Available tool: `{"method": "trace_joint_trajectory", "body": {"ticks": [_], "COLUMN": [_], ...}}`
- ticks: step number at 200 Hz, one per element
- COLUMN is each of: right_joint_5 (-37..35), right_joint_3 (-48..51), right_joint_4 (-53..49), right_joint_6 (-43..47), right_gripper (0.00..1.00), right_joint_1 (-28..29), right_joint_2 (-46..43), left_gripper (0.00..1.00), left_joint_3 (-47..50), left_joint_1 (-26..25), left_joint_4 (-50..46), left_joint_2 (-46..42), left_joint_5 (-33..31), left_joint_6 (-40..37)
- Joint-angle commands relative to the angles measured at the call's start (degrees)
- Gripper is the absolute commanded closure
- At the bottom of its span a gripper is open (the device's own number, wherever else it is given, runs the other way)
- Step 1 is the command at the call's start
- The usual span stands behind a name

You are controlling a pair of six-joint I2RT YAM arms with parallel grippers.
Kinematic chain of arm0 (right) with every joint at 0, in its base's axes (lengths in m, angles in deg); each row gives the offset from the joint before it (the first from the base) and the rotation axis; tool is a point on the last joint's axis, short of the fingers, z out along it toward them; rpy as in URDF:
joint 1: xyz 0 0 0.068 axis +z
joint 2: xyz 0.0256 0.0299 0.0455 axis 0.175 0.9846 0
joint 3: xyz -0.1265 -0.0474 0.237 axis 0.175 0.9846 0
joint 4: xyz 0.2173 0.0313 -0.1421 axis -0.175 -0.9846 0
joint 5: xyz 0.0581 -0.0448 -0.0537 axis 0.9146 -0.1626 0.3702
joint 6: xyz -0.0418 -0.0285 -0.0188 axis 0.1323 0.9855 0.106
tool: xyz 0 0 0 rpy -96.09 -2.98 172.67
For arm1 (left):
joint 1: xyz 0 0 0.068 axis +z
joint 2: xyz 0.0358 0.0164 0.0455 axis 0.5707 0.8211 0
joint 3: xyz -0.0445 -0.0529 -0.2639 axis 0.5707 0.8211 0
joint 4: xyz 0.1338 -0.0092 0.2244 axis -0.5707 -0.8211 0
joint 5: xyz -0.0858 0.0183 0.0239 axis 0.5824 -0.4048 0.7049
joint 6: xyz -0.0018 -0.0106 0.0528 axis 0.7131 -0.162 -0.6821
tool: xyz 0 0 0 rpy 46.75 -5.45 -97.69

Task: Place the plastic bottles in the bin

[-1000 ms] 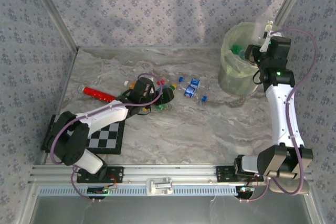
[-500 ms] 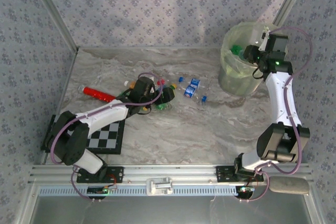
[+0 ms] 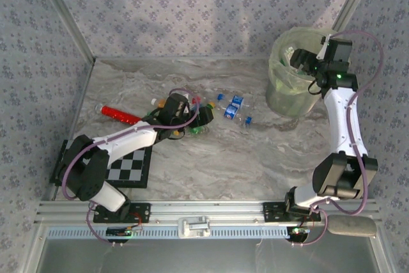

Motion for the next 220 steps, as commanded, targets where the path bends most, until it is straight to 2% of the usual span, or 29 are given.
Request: {"method": "trace_joint_trajectory", "body": {"ticks": [1, 45, 80, 103, 153, 186, 220], "right_joint_5": [-1.7, -4.6, -3.8, -0.7, 4.8, 0.7, -1.2], "right_joint_3": [-0.7, 2.6, 7.0, 10.6, 15.1, 15.4, 14.5], "right_joint_4": [0.5, 2.8, 5.0, 7.1, 7.2, 6.7, 5.4], "right_joint_6": [0.1, 0.4, 0.0, 2.1, 7.4, 9.9, 18.0], "right_gripper": [0.00, 0.00, 0.00, 0.00, 0.00, 0.00, 0.00], "right_joint_1": [1.4, 6.2, 12.5, 17.4, 25.4, 29.9, 33.9], "right_joint_2": [-5.0, -11.0, -14.5, -15.1, -10.5, -4.7, 2.8], "left_gripper": [0.00, 0.00, 0.00, 0.00, 0.00, 0.00, 0.00], "left_joint_3": [-1.5, -0.8, 0.6, 2.2, 8.1, 12.7, 18.0], "left_joint_1": [-0.3, -0.1, 1.2, 2.7, 7.8, 10.9, 12.9], "left_joint_4": [-1.7, -3.5, -4.8, -5.6, -6.0, -7.6, -7.8], "left_joint_2": [-0.2, -2.2, -5.6, -8.8, -16.8, -22.6, -27.9], "left_joint_5": [-0.9, -5.3, -9.8, -14.0, -19.8, -23.4, -27.3], "left_joint_6": [-2.1, -4.5, -6.5, -6.7, -3.3, 1.8, 7.9]}}
